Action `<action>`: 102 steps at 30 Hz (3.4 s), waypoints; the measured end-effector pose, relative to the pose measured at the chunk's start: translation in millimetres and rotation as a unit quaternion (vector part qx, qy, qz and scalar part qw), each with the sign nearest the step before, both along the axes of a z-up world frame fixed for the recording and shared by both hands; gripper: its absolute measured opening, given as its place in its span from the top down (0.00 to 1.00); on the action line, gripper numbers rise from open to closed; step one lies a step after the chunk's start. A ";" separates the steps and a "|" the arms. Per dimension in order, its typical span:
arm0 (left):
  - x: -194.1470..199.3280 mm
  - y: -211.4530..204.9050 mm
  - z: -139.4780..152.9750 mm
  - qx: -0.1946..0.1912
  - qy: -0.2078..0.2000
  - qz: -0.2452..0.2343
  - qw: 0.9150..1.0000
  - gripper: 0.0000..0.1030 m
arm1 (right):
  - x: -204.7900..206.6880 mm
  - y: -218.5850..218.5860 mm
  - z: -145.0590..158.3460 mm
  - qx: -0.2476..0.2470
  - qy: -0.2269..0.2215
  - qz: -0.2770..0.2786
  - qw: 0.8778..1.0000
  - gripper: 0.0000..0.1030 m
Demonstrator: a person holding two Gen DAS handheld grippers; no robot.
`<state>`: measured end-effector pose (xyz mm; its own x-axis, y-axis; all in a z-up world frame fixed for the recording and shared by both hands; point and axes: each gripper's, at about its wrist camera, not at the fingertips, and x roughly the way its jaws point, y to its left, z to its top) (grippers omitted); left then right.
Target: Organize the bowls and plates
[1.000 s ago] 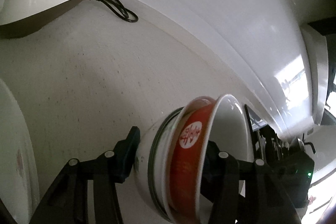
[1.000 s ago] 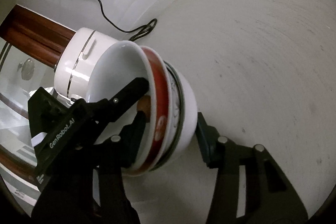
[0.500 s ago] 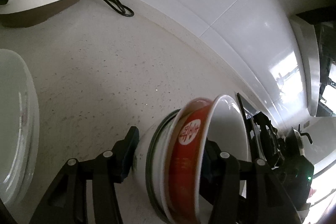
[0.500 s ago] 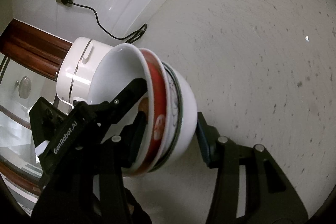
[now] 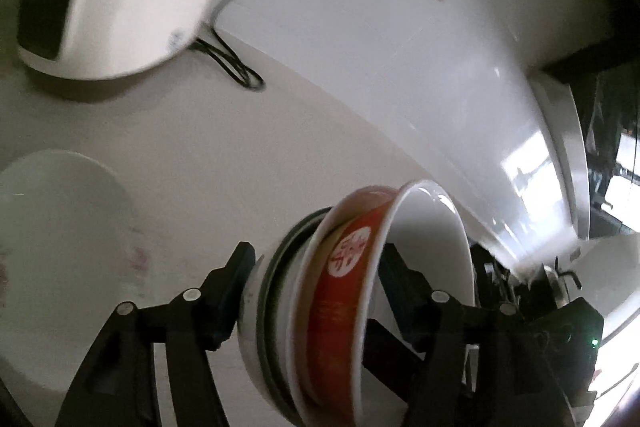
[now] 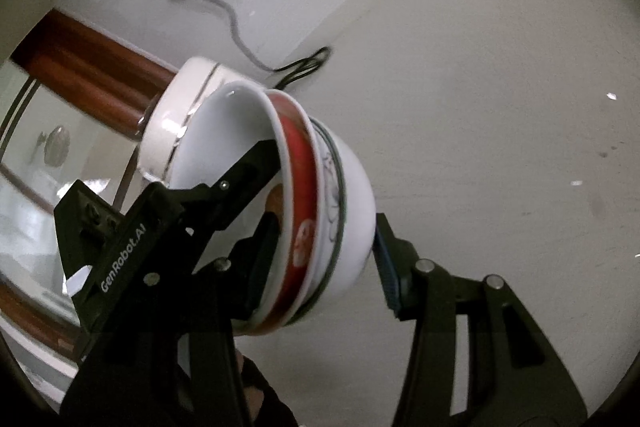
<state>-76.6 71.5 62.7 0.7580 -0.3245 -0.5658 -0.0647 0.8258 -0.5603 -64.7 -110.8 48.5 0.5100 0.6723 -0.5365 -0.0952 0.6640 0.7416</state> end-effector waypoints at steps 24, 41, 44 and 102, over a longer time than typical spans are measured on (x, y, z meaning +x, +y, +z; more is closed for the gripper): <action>-32.6 132.5 -13.0 -0.030 0.012 0.099 0.995 0.37 | 3.4 156.7 -0.8 -0.022 0.003 0.106 0.994 0.50; -12.6 148.3 -41.7 -0.056 0.043 0.097 0.993 0.38 | 18.2 171.0 -22.2 -0.059 0.029 0.107 0.992 0.50; -13.1 149.0 -41.6 -0.056 0.044 0.095 0.993 0.38 | 18.0 170.2 -22.5 -0.061 0.027 0.108 0.992 0.50; -217.1 44.9 -35.9 0.303 -0.080 0.175 0.933 0.00 | -225.7 71.9 -26.6 -0.281 -0.275 0.002 0.919 0.02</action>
